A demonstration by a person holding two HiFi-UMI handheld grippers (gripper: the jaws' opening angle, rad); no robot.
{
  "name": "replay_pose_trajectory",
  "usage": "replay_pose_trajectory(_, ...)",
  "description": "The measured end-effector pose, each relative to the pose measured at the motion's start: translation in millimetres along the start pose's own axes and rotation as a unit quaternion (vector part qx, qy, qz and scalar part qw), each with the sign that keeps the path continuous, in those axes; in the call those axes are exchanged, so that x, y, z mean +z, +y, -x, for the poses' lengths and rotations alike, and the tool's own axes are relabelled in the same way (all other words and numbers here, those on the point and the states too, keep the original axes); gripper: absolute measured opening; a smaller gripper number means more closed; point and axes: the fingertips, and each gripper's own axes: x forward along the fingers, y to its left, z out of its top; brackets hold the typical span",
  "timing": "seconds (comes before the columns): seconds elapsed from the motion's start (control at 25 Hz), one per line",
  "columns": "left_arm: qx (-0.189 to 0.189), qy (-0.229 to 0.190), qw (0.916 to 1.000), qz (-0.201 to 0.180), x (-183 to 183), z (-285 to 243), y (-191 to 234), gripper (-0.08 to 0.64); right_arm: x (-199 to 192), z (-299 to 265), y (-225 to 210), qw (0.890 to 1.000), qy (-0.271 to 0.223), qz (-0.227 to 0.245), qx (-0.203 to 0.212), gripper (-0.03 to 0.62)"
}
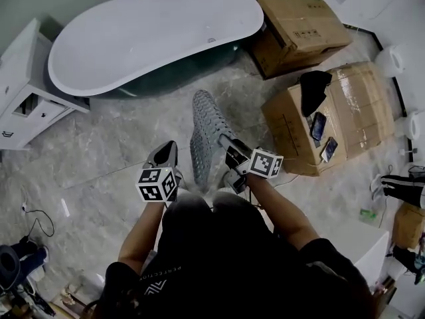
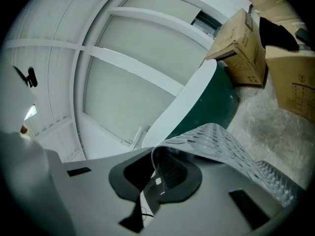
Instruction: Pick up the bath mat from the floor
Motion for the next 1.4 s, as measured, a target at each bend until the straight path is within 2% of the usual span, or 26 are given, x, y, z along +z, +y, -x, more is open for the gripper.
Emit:
replay_pose_trajectory(0.2,-0.016,-0.018,0.9997,0.001,24,13,-10,0.005,-3,7,22,1.0,0.001,0.008,0.021,0.017)
replay_pose_trajectory(0.48,-0.005,-0.03,0.9995,0.013,34,22,-7,0.006,0,4,40,0.999,0.012,0.018,0.049,0.017)
replay_pose_trajectory(0.92,0.009,-0.044,0.9986,0.028,35,33,4,0.006,-1,-6,52,0.998,0.027,0.043,0.049,0.017)
replay_pose_trajectory(1.4,0.006,-0.053,0.9985,0.013,35,40,-4,0.006,-9,-2,63,0.997,0.027,0.054,0.054,0.017)
